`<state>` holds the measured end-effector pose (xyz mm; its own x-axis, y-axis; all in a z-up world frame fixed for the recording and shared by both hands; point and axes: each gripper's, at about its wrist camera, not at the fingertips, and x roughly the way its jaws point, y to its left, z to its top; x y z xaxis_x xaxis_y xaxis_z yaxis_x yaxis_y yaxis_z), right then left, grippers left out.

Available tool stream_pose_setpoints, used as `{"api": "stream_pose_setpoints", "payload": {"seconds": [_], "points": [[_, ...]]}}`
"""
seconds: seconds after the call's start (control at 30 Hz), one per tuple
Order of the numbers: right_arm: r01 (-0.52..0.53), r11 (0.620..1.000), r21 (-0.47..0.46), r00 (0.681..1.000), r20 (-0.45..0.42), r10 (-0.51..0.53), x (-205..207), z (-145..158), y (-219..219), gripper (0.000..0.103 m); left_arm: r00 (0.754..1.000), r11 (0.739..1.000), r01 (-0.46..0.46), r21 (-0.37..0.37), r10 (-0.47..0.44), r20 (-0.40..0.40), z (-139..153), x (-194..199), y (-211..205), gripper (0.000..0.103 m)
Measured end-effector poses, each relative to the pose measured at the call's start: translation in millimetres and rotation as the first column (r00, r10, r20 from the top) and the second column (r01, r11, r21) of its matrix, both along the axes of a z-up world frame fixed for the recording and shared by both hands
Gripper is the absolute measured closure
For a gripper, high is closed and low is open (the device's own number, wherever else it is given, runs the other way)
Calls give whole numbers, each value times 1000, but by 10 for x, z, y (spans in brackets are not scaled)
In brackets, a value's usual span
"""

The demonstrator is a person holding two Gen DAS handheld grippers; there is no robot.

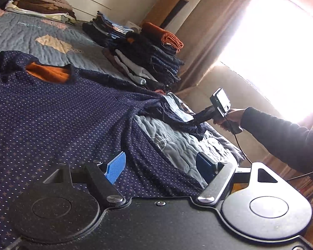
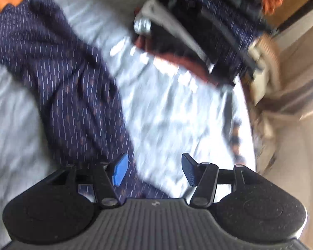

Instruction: Fold clothes

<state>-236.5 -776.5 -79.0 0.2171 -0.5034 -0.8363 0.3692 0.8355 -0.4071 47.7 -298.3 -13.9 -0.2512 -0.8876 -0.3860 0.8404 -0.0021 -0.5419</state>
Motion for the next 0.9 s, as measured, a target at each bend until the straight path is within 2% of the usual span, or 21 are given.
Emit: {"api": "stream_pose_setpoints", "payload": {"seconds": [0.07, 0.13, 0.37, 0.47, 0.7, 0.77, 0.8, 0.83, 0.9], "points": [[-8, 999, 50, 1000, -25, 9, -48, -132, 7, 46, 1000, 1000, 5, -5, -6, -6, 14, -36, -28, 30], [-22, 998, 56, 1000, -16, 23, -79, -170, 46, 46, 1000, 1000, 11, -10, -11, -10, 29, -69, -57, 30], [-116, 992, 53, 992, 54, 113, -132, 131, 187, 46, 1000, 1000, -18, 9, 18, 19, 45, -89, -90, 30], [-154, 986, 58, 988, 25, 153, -96, 143, 264, 45, 999, 999, -33, 26, 32, 24, 26, -93, -103, 30], [-182, 980, 82, 983, -10, 183, -48, -59, 350, 46, 996, 994, -75, 75, 70, 62, -27, -94, -175, 30], [-183, 979, 90, 983, -10, 185, -39, -96, 355, 55, 994, 992, -89, 94, 83, 71, -46, -85, -182, 30], [-184, 978, 95, 983, -10, 186, -34, -112, 358, 74, 993, 991, -96, 98, 89, 71, -46, -83, -184, 30], [-192, 977, 89, 981, -9, 193, -27, -123, 371, 100, 993, 990, -102, 100, 95, 70, -44, -81, -185, 30], [-209, 978, 21, 977, -34, 210, -13, -142, 408, 103, 992, 989, -107, 98, 100, 74, -26, -93, -182, 30]]}}
